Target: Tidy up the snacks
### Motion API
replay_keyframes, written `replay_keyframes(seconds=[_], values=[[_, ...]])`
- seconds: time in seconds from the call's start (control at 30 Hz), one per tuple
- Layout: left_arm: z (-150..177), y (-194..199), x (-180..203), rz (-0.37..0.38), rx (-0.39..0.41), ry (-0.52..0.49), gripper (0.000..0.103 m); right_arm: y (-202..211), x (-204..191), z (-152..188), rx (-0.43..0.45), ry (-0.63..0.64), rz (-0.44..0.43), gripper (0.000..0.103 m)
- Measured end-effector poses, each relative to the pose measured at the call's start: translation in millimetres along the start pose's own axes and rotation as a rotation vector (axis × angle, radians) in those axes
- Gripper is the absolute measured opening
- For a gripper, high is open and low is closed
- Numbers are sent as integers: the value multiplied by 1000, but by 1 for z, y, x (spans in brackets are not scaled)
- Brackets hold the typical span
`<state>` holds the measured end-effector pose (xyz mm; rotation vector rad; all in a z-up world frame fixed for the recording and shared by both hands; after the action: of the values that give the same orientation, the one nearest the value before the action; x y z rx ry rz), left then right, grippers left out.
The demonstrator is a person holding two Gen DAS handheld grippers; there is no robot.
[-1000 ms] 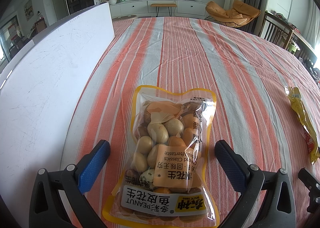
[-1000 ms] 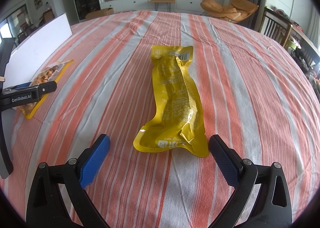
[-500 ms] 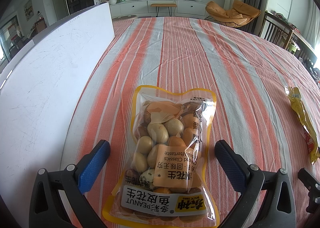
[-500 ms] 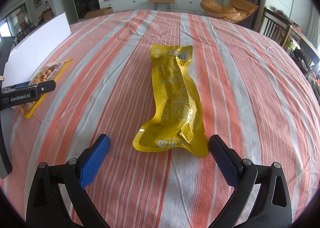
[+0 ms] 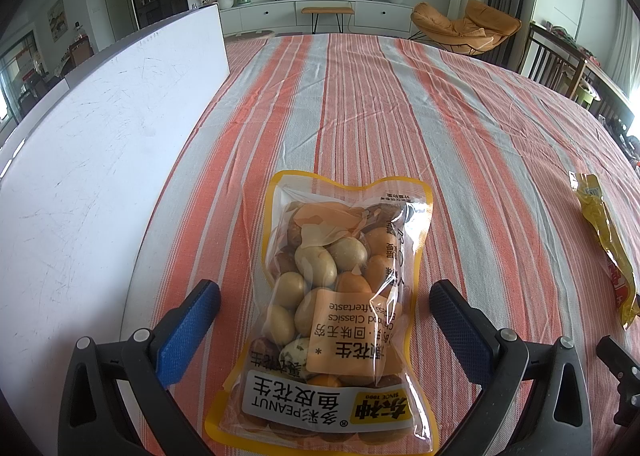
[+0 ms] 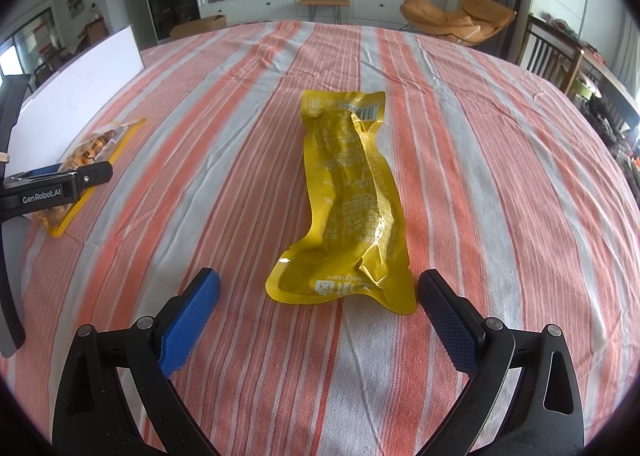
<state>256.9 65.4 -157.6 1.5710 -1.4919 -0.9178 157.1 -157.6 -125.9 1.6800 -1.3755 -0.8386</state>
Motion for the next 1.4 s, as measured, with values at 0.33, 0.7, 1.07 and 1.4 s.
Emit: replay_keyframes(seconds=[0.33, 0.7, 1.07, 1.4], values=[[0, 0, 0, 0, 0, 0, 103, 0, 0, 0, -2, 3, 3, 100], [0, 0, 0, 0, 0, 1, 103, 0, 0, 1, -4, 9, 2, 100], [0, 0, 0, -1, 0, 1, 103, 0, -1, 1, -2, 10, -3, 100], [0, 0, 0, 0, 0, 1, 103, 0, -1, 1, -1, 10, -3, 100]])
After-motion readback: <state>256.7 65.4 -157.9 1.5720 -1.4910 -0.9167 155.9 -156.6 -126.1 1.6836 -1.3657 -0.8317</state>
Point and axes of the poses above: each gripper's, at about its wrist camera, not at the fingertips, and y roughly against the way its jaws point, x to its right, z to its underside, the point moved 8 cm from there along -y, roughly the way its jaws point, and after that the axes turned 9 degrees about -x, right-handed, at the moved point
